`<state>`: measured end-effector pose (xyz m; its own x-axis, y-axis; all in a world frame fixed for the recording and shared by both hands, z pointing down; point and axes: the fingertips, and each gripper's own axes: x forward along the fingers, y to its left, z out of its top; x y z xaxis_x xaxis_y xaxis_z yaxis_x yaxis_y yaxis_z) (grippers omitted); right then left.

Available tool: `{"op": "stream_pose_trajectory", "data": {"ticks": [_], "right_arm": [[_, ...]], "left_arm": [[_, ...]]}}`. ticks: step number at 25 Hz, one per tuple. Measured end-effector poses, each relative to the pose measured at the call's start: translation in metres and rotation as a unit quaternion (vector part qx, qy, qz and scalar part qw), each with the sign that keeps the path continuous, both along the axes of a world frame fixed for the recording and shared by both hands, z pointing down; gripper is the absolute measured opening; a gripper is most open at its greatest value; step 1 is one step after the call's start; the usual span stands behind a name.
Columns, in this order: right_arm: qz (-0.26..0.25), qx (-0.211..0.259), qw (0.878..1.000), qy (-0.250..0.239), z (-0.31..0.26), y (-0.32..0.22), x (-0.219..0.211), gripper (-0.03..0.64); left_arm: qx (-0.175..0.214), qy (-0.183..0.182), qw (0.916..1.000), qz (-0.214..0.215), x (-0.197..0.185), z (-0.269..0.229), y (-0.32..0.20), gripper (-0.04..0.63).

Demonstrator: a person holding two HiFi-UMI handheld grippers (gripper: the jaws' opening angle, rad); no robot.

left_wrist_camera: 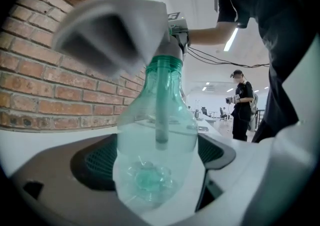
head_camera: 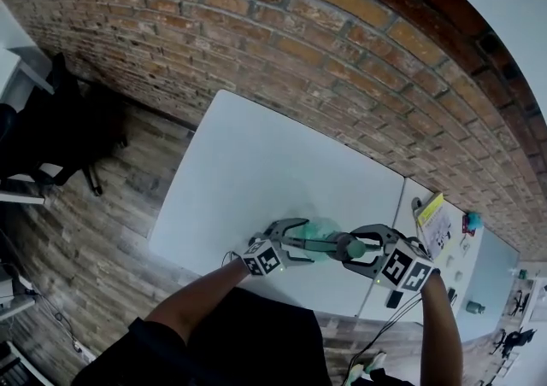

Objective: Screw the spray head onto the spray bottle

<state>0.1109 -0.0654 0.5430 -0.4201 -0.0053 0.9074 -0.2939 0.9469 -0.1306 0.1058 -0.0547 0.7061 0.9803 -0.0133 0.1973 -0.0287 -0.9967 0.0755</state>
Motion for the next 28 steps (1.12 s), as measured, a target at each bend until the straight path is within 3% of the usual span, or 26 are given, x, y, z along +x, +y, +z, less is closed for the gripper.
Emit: {"op": "stream_pose_trajectory", "data": {"ticks": [8, 14, 18, 22, 24, 28], "right_arm": [[-0.005, -0.004, 1.0, 0.013, 0.002, 0.002, 0.001, 0.264], [0.116, 0.032, 0.993, 0.003, -0.016, -0.008, -0.002, 0.269], [0.22, 0.035, 0.975, 0.012, -0.024, 0.001, -0.001, 0.268], [0.311, 0.056, 0.949, 0.002, -0.024, -0.001, -0.001, 0.269], [0.324, 0.07, 0.943, 0.021, -0.019, -0.003, 0.002, 0.268], [0.295, 0.076, 0.95, 0.062, -0.007, -0.004, 0.003, 0.268]], "left_arm": [[0.002, 0.007, 0.9999, -0.01, 0.0, 0.0, -0.001, 0.504], [0.001, 0.005, 0.9999, -0.011, 0.001, -0.001, 0.0, 0.502], [-0.002, 0.002, 0.9999, -0.015, 0.0, 0.0, 0.0, 0.502], [0.001, 0.002, 0.9997, -0.023, 0.001, 0.002, 0.001, 0.502], [0.001, 0.003, 0.9997, -0.024, 0.001, 0.002, 0.002, 0.502], [0.016, -0.004, 0.9996, -0.021, 0.002, 0.004, 0.0, 0.502]]}}
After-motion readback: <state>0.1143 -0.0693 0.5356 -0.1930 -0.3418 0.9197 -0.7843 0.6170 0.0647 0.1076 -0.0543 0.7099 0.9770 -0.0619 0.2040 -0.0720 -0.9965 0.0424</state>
